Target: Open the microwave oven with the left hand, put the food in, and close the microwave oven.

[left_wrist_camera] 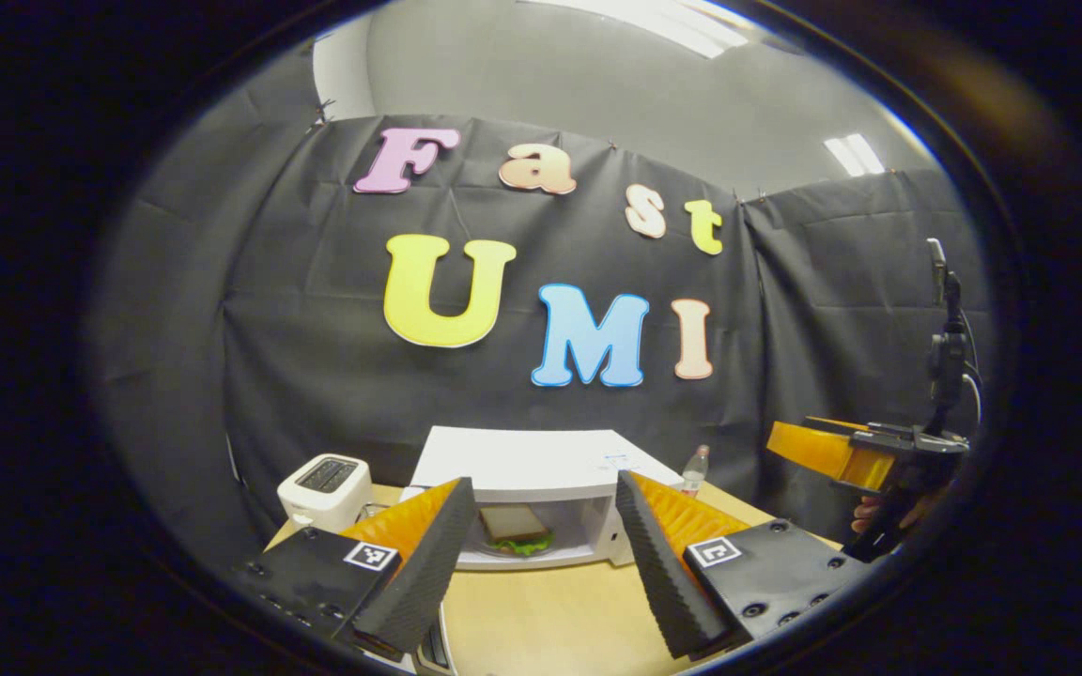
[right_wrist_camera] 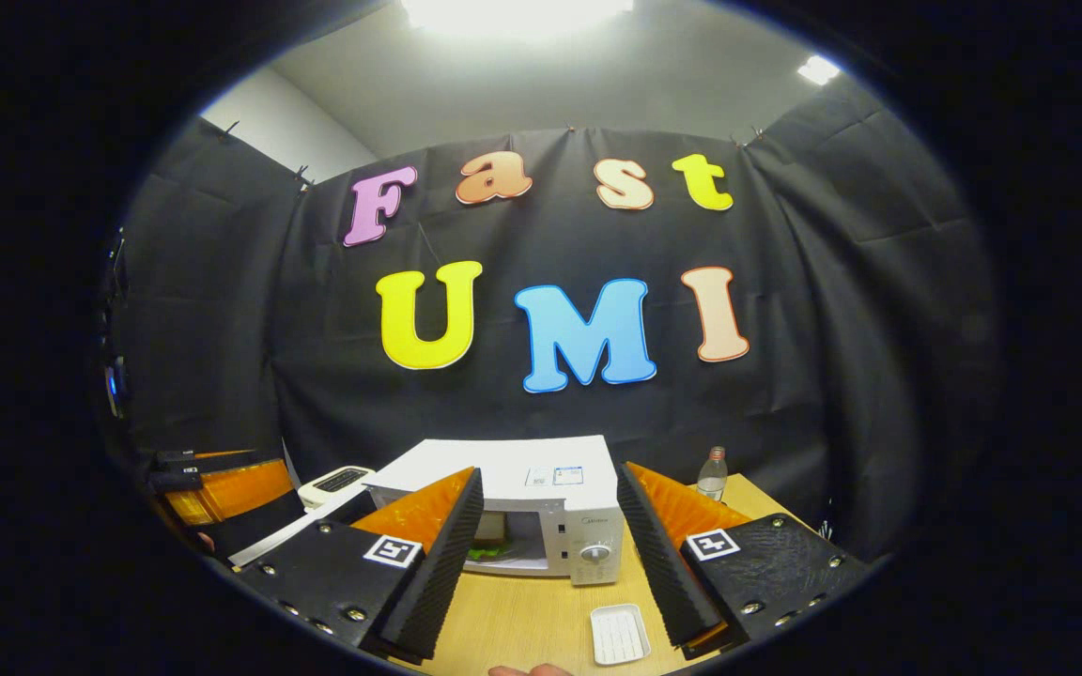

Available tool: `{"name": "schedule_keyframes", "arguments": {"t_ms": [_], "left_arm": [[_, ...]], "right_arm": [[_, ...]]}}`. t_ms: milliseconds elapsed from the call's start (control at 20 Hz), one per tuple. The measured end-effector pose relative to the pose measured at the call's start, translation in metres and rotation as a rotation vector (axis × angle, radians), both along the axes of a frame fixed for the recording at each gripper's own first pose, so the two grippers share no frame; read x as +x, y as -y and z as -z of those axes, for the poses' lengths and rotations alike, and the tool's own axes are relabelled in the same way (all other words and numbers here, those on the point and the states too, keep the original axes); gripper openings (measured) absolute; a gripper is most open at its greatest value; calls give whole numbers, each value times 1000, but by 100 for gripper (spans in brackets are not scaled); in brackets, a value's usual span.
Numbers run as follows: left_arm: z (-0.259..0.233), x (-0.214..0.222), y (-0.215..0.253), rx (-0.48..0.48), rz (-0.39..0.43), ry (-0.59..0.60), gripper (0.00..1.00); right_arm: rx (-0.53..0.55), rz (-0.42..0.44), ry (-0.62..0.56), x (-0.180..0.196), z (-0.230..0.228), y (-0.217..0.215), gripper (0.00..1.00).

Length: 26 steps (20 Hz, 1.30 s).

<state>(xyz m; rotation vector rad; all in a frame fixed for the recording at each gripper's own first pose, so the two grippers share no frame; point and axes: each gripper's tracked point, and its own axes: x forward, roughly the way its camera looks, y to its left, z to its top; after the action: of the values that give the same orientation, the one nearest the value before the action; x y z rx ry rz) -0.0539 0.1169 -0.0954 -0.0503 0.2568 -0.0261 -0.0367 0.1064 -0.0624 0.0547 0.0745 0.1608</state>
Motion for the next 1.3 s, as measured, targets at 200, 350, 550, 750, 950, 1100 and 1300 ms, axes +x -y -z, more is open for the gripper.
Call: {"name": "schedule_keyframes", "arguments": {"t_ms": [200, 350, 550, 750, 950, 1100, 1300], "left_arm": [[-14, -10, -24, 38, -77, 21, 97], [-13, -30, -61, 89, -141, -2, 96], [12, -72, -113, 134, -198, -106, 84], [33, -114, -154, 171, -258, -201, 34], [71, -142, -168, 154, -231, -299, 7], [85, -153, -170, 189, -197, -342, 7], [108, -152, -161, 197, -122, -377, 7]], "right_arm": [[-15, -18, 15, 3, -2, 5, 99], [-2, -20, 22, 4, -2, 6, 99], [-3, -1, 28, 11, -4, 15, 99], [27, -14, -8, 20, 5, 1, 99], [38, -18, -30, 25, 10, -14, 99], [27, -10, -11, 29, 4, -19, 99], [22, 8, -18, 30, 6, -28, 99]]}}
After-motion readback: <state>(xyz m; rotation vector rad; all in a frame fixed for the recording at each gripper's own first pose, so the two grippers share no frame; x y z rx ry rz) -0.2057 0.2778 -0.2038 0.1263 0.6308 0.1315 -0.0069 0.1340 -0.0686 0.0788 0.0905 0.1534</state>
